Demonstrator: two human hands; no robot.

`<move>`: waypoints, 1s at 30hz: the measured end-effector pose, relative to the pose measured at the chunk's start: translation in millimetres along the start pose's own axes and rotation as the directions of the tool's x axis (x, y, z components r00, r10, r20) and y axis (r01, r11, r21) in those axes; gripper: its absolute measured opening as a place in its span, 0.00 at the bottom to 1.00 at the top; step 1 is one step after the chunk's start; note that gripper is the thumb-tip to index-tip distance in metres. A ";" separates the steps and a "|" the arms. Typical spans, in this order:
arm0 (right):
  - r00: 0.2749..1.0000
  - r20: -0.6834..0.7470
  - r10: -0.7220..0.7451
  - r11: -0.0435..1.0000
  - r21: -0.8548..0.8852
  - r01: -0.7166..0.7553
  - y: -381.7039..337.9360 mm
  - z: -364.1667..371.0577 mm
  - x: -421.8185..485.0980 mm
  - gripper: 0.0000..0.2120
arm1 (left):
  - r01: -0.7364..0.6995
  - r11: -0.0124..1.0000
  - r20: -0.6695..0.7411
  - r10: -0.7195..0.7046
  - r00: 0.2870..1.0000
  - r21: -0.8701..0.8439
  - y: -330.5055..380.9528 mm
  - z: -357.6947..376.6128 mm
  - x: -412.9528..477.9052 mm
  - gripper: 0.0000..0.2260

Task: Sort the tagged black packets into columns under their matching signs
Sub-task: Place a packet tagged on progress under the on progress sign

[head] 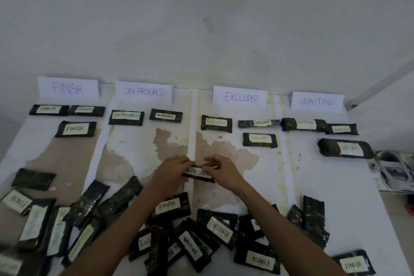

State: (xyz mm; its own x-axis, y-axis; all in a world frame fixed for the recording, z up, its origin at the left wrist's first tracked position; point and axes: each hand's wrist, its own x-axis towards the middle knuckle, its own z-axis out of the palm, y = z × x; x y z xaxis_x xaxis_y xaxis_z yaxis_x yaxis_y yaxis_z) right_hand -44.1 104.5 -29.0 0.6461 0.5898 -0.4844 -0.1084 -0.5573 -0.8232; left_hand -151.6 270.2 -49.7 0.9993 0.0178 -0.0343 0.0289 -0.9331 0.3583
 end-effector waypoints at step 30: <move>0.950 0.298 -0.093 0.698 -0.662 0.275 -13.0 86.4 4.6 0.22 | 0.219 0.960 0.039 -0.215 0.976 -0.176 -127.2 -14.4 14.5 0.20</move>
State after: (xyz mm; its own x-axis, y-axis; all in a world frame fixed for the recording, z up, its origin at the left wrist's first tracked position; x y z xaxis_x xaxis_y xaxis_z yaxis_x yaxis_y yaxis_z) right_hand -105.0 164.9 -46.2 0.3990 0.7861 -0.4721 0.6021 -0.6129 -0.5117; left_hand -140.5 394.3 -82.3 0.9678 0.2045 -0.1468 0.2510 -0.8284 0.5008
